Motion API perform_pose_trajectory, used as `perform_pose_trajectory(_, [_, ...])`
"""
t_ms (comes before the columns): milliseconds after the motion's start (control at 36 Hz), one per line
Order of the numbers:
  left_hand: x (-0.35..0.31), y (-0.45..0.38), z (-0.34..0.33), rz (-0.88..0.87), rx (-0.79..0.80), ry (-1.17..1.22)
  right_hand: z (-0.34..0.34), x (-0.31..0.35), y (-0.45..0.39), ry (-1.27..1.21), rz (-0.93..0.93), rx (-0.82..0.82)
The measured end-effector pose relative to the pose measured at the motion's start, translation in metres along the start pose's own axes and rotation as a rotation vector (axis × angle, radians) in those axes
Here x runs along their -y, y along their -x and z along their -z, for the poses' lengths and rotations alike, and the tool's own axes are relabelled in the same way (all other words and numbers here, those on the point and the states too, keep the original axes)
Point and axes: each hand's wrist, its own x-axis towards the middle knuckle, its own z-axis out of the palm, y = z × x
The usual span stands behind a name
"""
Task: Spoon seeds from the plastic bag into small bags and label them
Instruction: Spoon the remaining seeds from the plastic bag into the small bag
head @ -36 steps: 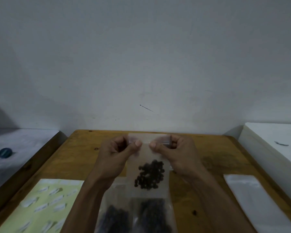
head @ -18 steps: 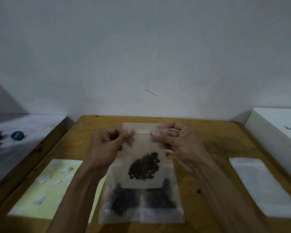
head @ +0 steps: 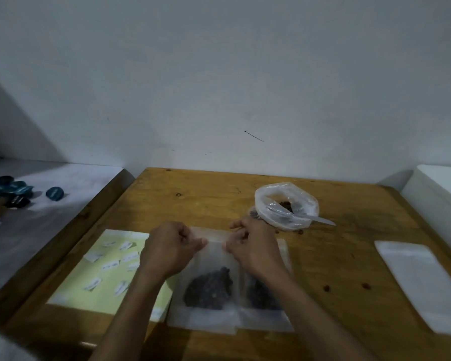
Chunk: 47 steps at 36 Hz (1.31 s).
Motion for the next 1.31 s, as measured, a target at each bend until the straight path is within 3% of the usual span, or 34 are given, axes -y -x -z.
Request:
perform_pose_trajectory(111, [0.006, -0.001, -0.015, 0.019, 0.005, -0.152, -0.015, -0.005, -0.002, 0.275, 0.070, -0.032])
perform_pose_trajectory(194, [0.008, 0.001, -0.019, 0.014, 0.010, -0.152, -0.017, -0.007, -0.002, 0.338, 0.092, -0.062])
perform_pose_trajectory(556, [-0.028, 0.003, -0.020, -0.150, -0.139, -0.105, 0.010, -0.003, 0.003, 0.215, 0.100, -0.152])
perform_pose_trajectory(778, [-0.104, 0.013, -0.034, -0.385, -0.152, -0.001, 0.103, -0.024, 0.017, 0.110, -0.007, -0.332])
perform_pose_trajectory(944, [-0.180, 0.049, -0.076, -0.611, 0.052, 0.196, 0.180, -0.092, 0.034, 0.166, -0.226, -0.449])
perform_pose_trajectory(1028, [-0.212, 0.064, -0.109, -0.623, 0.225, 0.187, 0.211, -0.129, 0.045, 0.246, -0.393, -0.476])
perform_pose_trajectory(1167, [-0.248, 0.061, -0.182, -0.554, 0.382, 0.017, 0.241, -0.172, 0.058, 0.391, -0.579, -0.358])
perform_pose_trajectory(1306, [-0.261, 0.050, -0.232, -0.510, 0.464, -0.265, 0.237, -0.197, 0.058, 0.441, -0.565, -0.382])
